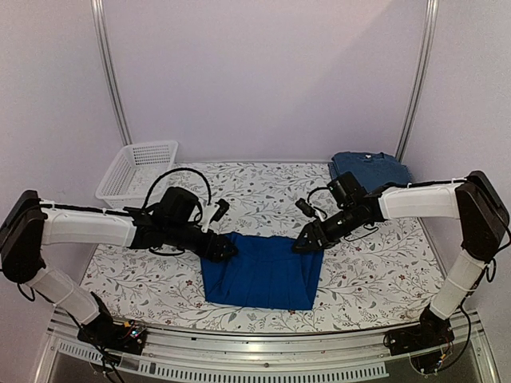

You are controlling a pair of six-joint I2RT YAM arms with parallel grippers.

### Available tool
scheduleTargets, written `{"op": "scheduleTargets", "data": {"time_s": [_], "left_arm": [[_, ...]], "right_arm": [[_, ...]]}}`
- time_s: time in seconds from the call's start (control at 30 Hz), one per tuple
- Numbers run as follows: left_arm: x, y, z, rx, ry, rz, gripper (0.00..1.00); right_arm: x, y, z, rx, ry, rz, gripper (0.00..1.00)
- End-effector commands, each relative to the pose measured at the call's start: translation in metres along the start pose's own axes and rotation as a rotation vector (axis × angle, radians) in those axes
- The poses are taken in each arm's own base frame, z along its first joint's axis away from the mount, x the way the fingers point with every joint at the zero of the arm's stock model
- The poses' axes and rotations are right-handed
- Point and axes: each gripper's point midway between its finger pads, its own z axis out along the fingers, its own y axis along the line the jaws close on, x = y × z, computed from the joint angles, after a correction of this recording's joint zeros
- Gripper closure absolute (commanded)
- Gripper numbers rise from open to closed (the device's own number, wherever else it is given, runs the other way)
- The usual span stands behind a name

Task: Fold and stack the mixed laundry pile
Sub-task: Adjust the square-folded skirt at the center of the board.

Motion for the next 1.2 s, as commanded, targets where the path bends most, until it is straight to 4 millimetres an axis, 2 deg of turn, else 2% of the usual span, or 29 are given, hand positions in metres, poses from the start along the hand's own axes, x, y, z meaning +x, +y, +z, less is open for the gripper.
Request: {"op": "scheduleTargets", "data": {"time_s": [0.0,0.1,0.23,0.43,0.5,0.67,0.8,0.87,0.97,1.1,1.17], "left_arm": [[-0.015,-0.001,0.016,0.042,-0.04,-0.032,0.31],[-0.019,0.003,0.026,0.034,-0.033,-0.024,0.41],[-0.031,0.001,0.031,0.063,-0.055,-0.009,0.58],[-0.044,-0.001,0.025,0.125,-0.098,-0.015,0.9],[-0.046,0.002,0.018,0.147,-0.114,-0.033,1.0],[-0.057,0.017,0.0,0.177,-0.18,-0.093,1.0],[-0.052,0.033,0.008,0.181,-0.157,-0.142,1.0],[-0.048,0.042,0.017,0.183,-0.139,-0.171,1.0],[-0.043,0.057,0.034,0.186,-0.12,-0.233,1.0],[-0.042,0.082,0.059,0.141,-0.1,-0.298,1.0],[-0.034,0.095,0.072,0.104,-0.077,-0.333,1.0]], "right_arm": [[-0.005,-0.008,0.01,0.045,-0.016,-0.023,0.43],[-0.007,-0.015,0.013,0.072,-0.009,-0.025,0.49],[-0.011,-0.016,0.013,0.087,-0.006,-0.042,0.64],[-0.025,-0.006,0.002,0.097,-0.034,-0.084,0.97],[-0.029,-0.002,-0.005,0.104,-0.05,-0.093,1.0],[-0.037,-0.004,-0.029,0.137,-0.107,-0.085,1.0],[-0.041,-0.029,-0.038,0.175,-0.136,-0.051,1.0],[-0.046,-0.043,-0.036,0.198,-0.15,-0.037,1.0],[-0.052,-0.068,-0.021,0.25,-0.142,-0.005,1.0],[-0.059,-0.11,0.0,0.35,-0.133,0.057,1.0],[-0.06,-0.131,0.01,0.403,-0.117,0.083,1.0]]}}
